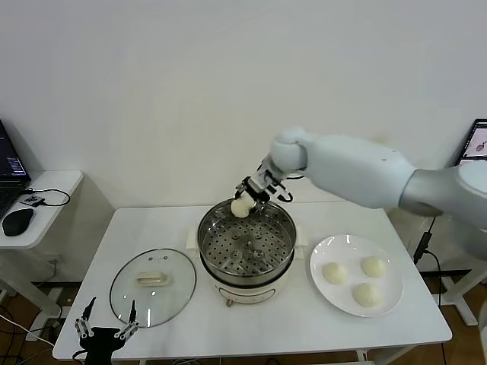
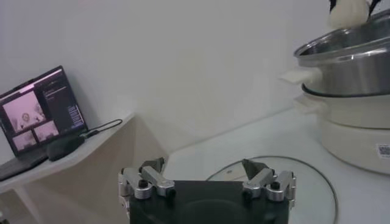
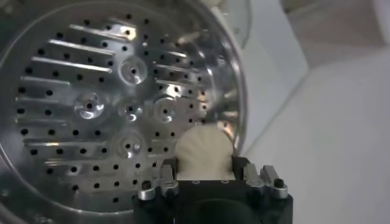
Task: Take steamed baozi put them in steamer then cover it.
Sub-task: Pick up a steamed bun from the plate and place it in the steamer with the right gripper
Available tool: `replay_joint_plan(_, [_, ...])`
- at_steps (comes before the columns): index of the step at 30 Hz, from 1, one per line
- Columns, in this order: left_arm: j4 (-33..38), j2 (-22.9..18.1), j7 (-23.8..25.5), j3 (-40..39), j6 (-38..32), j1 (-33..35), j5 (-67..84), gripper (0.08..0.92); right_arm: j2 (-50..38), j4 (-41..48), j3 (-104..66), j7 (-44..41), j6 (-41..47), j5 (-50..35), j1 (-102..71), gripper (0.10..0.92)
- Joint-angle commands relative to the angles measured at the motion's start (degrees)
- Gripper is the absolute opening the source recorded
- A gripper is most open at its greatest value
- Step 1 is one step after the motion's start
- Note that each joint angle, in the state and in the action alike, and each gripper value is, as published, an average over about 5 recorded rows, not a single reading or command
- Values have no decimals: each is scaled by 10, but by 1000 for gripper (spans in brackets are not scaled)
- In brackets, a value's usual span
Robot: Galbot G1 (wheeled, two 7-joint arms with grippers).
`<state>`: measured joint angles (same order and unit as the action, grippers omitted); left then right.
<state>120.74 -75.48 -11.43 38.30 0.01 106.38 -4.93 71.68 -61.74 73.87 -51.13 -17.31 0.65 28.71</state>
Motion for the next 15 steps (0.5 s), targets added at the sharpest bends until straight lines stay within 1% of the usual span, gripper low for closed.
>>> replay_joint_plan(1, [-1, 0, 0, 0, 0, -1, 0, 823, 36, 45, 20, 7, -81, 86, -20, 564])
replay_joint_plan(11, [-8, 1, 1, -2, 1, -8, 0, 823, 48, 75, 13, 15, -104, 112, -40, 571])
replay_joint_plan(12, [-9, 1, 1, -2, 1, -8, 0, 823, 50, 77, 12, 15, -104, 113, -41, 580])
replay_joint_plan(15, [-8, 0, 1, -3, 1, -8, -1, 823, 51, 78, 9, 15, -104, 111, -41, 642])
